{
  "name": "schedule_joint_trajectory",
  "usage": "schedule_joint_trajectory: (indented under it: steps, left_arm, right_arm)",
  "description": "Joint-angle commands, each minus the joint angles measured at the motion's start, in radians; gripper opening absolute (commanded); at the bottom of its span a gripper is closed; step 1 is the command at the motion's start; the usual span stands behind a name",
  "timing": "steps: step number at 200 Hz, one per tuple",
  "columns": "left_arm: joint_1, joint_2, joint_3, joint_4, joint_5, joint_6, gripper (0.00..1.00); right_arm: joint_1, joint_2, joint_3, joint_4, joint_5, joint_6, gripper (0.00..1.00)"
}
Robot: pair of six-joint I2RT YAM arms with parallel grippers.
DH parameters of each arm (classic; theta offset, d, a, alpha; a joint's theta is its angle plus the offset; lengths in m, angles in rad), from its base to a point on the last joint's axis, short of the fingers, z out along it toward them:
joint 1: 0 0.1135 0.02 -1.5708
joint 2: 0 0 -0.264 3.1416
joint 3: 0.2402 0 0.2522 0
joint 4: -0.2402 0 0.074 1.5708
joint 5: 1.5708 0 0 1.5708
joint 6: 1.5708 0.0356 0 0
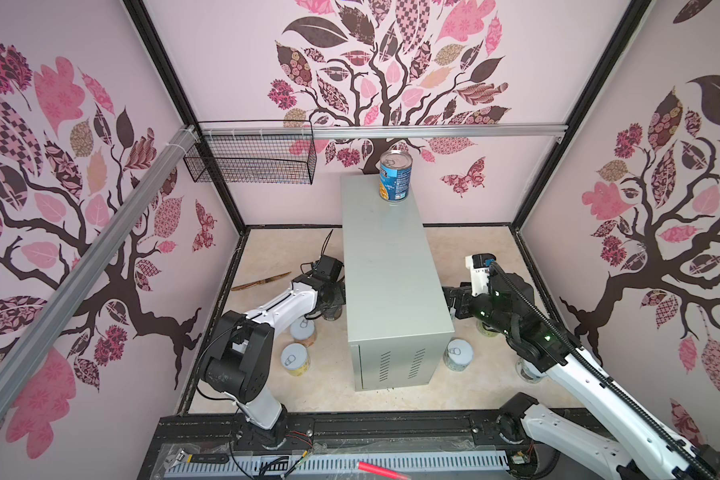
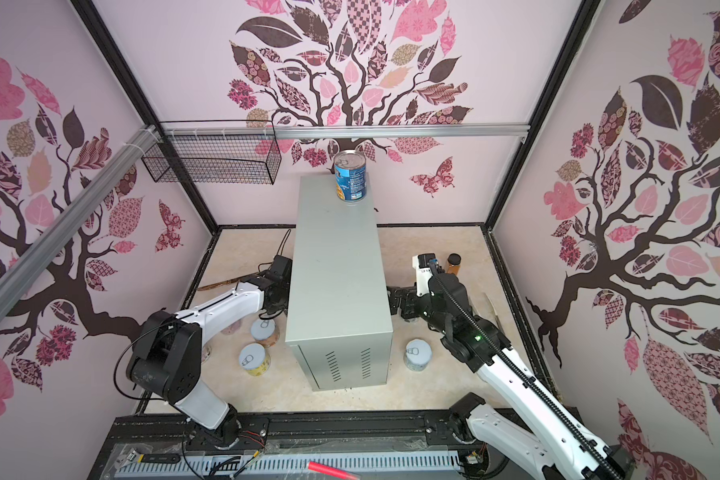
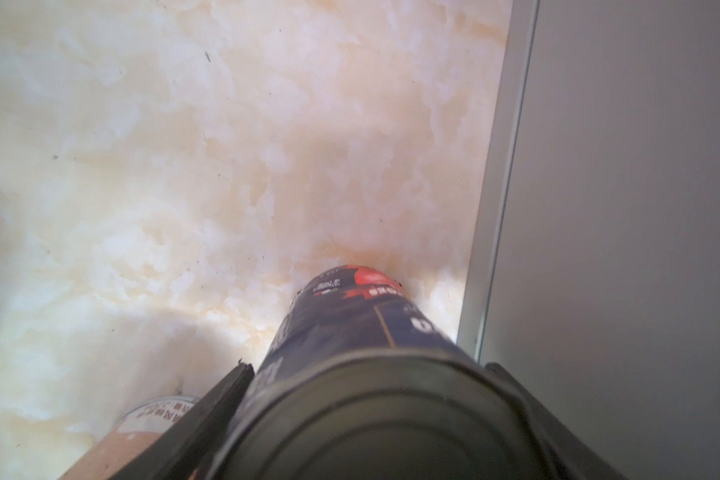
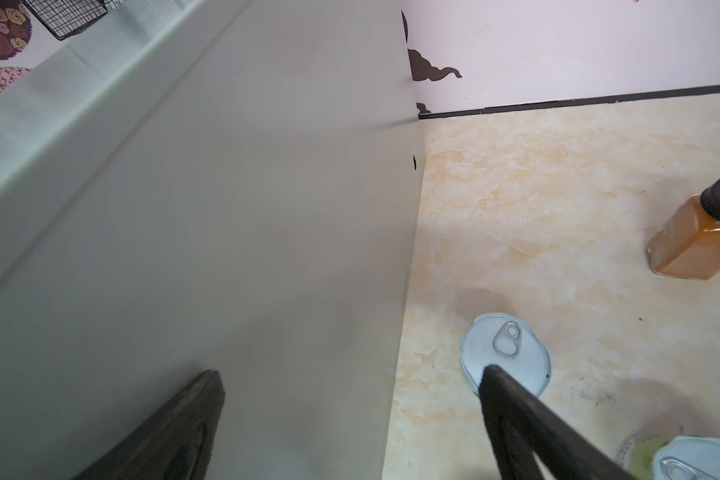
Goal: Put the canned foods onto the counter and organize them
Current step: 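Lift the dark navy can off the table with the left gripper, then raise the dark navy can with the left gripper toward the cabinet top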
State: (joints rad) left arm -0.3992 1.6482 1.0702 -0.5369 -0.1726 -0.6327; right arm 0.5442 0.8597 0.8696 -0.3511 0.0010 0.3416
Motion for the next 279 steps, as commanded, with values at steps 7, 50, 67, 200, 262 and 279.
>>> schedule_joint_trajectory:
  steps: [7,50,67,200,262,279]
  left_arm:
    - [0.000,-0.002,-0.071,0.095,-0.043,-0.004,0.86]
    - [0.000,-0.025,-0.122,0.170,-0.067,-0.014,0.83]
    - [0.001,-0.029,-0.118,0.171,-0.074,-0.010,0.80]
    - [0.020,-0.262,-0.028,-0.023,-0.103,0.059,0.44]
    - [0.107,-0.403,0.237,-0.284,-0.050,0.153,0.43]
    - [0.126,-0.410,0.342,-0.354,-0.036,0.179,0.42]
  right_arm:
    - [0.053,0.023,-0.006,0.062,-0.151,0.026,1.00]
    - [0.089,0.038,-0.018,0.088,-0.156,0.046,1.00]
    - [0.130,0.054,-0.014,0.089,-0.121,0.041,1.00]
    - [0.137,0.041,0.056,-0.012,-0.046,-0.023,1.00]
    - [0.137,0.059,0.151,-0.112,-0.024,-0.047,1.00]
    - [0.137,0.062,0.178,-0.157,-0.012,-0.054,1.00]
